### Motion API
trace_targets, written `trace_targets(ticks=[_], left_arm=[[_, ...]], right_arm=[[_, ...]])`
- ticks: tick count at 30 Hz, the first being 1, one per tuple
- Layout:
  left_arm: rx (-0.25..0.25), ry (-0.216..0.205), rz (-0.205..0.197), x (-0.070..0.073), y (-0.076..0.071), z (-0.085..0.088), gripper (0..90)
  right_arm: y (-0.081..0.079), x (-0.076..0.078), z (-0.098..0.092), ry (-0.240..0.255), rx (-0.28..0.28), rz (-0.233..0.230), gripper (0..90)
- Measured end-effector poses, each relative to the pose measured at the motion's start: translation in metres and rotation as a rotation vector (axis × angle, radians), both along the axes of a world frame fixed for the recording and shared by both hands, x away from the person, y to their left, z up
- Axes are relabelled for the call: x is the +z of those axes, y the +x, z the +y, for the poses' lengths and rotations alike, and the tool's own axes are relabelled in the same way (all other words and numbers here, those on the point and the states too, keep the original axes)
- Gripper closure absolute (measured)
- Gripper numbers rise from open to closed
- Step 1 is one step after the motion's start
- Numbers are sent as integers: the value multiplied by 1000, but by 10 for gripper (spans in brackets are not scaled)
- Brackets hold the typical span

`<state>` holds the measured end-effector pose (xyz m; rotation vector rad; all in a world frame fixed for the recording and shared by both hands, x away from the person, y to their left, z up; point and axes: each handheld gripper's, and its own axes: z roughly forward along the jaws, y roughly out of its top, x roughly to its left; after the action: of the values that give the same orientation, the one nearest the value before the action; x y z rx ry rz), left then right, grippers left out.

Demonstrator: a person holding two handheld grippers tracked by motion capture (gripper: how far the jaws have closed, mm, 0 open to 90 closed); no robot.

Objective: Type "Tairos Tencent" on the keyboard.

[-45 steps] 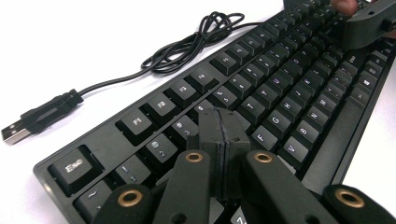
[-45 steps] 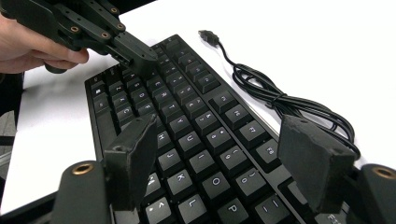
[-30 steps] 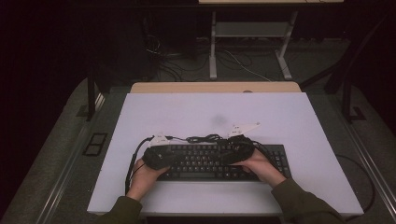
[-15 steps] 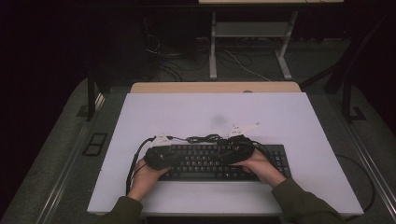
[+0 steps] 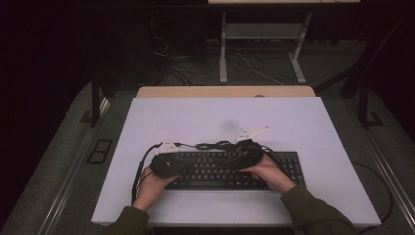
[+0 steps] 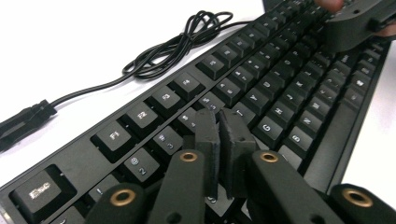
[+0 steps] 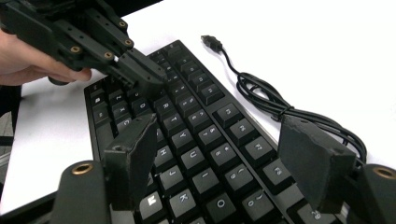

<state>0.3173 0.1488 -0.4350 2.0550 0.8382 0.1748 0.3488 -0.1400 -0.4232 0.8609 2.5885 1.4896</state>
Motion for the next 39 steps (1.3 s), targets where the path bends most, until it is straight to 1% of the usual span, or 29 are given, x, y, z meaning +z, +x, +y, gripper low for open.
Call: trace_targets(ticks=[4,6,10,12,14,18,23,26,33,39], left_arm=[[0,-4,-2,1,-1,1,789],[-2,-6,-5,2,-2,1,751],[-4,-9,-6,2,-4,2,659],[-6,-10,-6,2,-4,2,610],[-11,-13,2,2,-4,3,559],[-12,-18,9,2,-5,4,477],[-8,-11,8,1,-6,4,395],[0,-10,4,1,-7,5,365],[7,-9,-2,0,-7,5,326],[12,-8,-4,0,-7,6,308]], right_arm=[[2,2,3,-1,-3,7,271],[2,3,4,-7,-1,7,255],[0,4,6,-11,10,-1,256],[-1,5,6,-9,14,2,271],[-2,5,6,-7,21,-4,298],[-5,5,7,-5,34,-3,343],[-7,4,10,-6,54,-4,438],[-8,3,12,-8,68,0,494],[-12,2,16,-29,105,2,670],[-15,-1,20,-60,127,7,793]])
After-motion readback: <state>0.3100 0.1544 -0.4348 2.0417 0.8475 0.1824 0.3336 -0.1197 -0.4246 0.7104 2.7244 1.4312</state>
